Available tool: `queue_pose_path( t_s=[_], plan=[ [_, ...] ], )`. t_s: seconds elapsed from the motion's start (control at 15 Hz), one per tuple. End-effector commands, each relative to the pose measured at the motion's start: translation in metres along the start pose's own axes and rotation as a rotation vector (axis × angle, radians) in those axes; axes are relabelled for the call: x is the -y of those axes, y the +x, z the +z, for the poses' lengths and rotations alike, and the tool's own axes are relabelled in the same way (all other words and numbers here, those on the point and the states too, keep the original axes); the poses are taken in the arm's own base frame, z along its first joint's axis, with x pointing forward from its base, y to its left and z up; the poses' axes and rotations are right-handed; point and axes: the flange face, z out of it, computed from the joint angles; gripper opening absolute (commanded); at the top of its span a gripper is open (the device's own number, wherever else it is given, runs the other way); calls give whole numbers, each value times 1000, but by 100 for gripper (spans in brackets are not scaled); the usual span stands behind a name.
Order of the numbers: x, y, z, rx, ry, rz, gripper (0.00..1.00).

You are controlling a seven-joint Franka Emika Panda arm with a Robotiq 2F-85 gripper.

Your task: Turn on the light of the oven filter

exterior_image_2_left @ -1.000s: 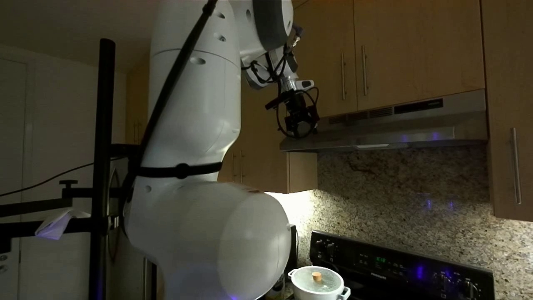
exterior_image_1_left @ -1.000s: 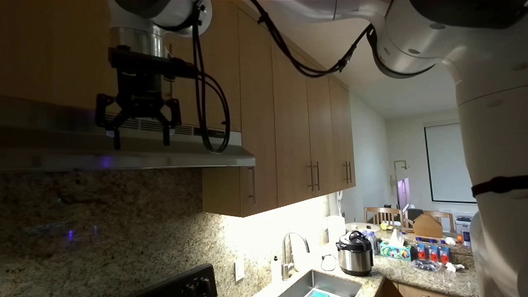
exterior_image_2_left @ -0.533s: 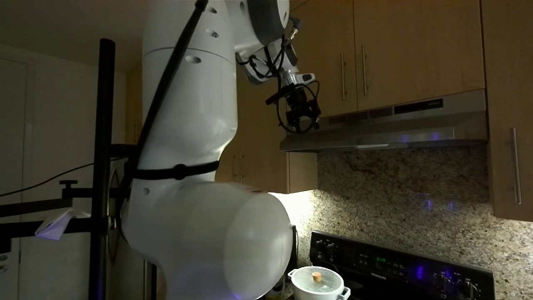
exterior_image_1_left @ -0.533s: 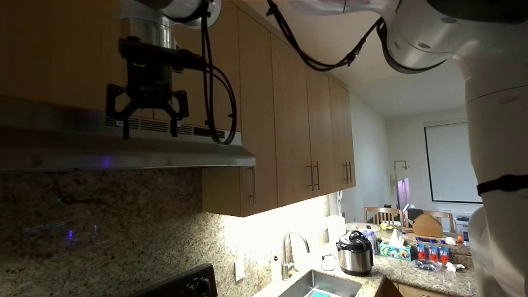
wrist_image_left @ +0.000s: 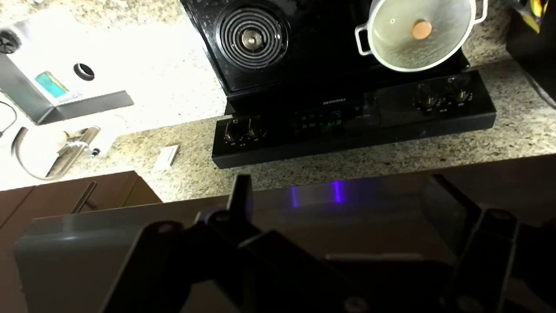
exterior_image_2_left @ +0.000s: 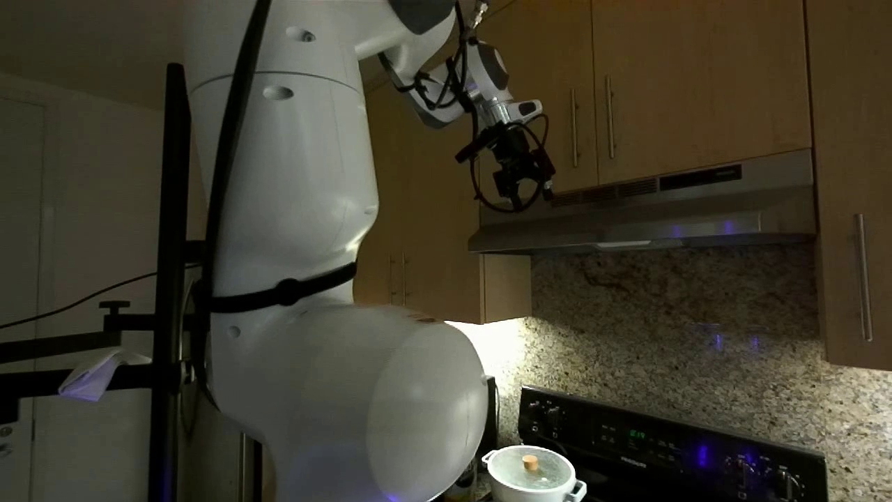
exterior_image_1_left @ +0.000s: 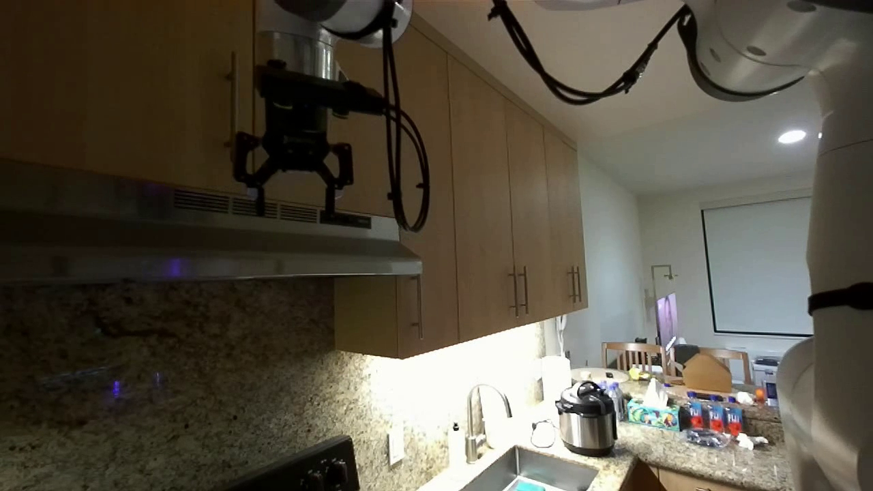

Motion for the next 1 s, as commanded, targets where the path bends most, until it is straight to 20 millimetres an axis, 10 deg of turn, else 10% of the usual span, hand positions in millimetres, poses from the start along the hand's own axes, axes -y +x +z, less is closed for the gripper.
queue_pose_path(
  t_s=[0.0,0.33,0.93],
  plan=[
    [-36,0,8,-97,-31,85,100],
    [-78,9,23,-146,-65,153,100],
    [-71,19,26,-129,-60,163,100]
  ],
)
